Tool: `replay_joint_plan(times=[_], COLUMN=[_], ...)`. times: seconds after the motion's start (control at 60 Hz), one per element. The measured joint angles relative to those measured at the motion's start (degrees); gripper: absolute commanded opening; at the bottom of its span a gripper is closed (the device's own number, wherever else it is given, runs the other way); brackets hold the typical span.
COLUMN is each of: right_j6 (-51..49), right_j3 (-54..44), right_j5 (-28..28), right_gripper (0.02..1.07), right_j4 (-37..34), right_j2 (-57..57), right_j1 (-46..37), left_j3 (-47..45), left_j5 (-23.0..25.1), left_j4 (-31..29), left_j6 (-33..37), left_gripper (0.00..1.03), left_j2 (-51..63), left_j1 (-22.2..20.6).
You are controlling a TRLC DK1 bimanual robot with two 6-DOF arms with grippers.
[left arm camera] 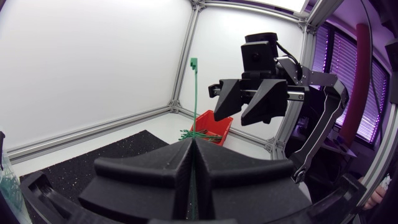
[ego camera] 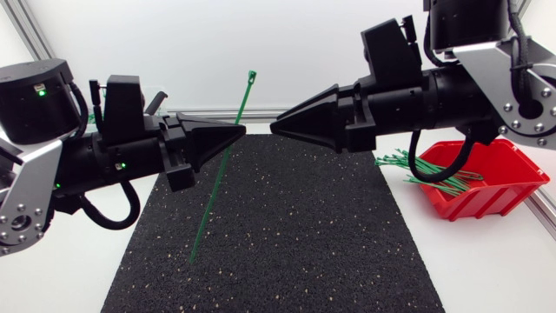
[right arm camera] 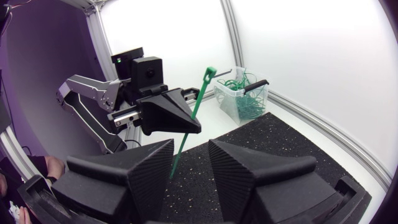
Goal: Take a green cable tie from the red box, thread the tail through the head to close it, then place it in the transparent bin on the left.
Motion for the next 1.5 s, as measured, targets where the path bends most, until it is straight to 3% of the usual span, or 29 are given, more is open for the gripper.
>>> replay_joint_plan(times=[0.167,0.417,0.95,1.133,1.5], right_j6=[-2.29,-5.49,-5.27,-2.97,-2.49], right_j3=[-1.99,-2.73,1.09,3.65,5.22], right_j5=[-3.78,-4.83,-5.51,-5.49,-5.42], right_gripper=[0.50,0.50,0.49,0.44,0.44], right_j4=[0.04,1.33,4.13,7.28,7.76], right_j2=[0.02,3.37,9.60,13.77,15.96], right_j1=[0.13,3.63,9.14,9.14,9.14], left_j3=[0.04,0.04,-1.49,-1.99,-2.43], left_j5=[3.93,9.57,9.84,9.84,9.84], left_j4=[2.29,8.22,16.33,16.90,17.31], left_j6=[-3.45,-8.09,-17.14,-18.27,-19.37], left_gripper=[0.04,0.04,0.04,0.04,0.04], left_j2=[0.07,0.31,2.60,2.60,2.54], left_j1=[1.51,2.73,4.87,5.33,6.12])
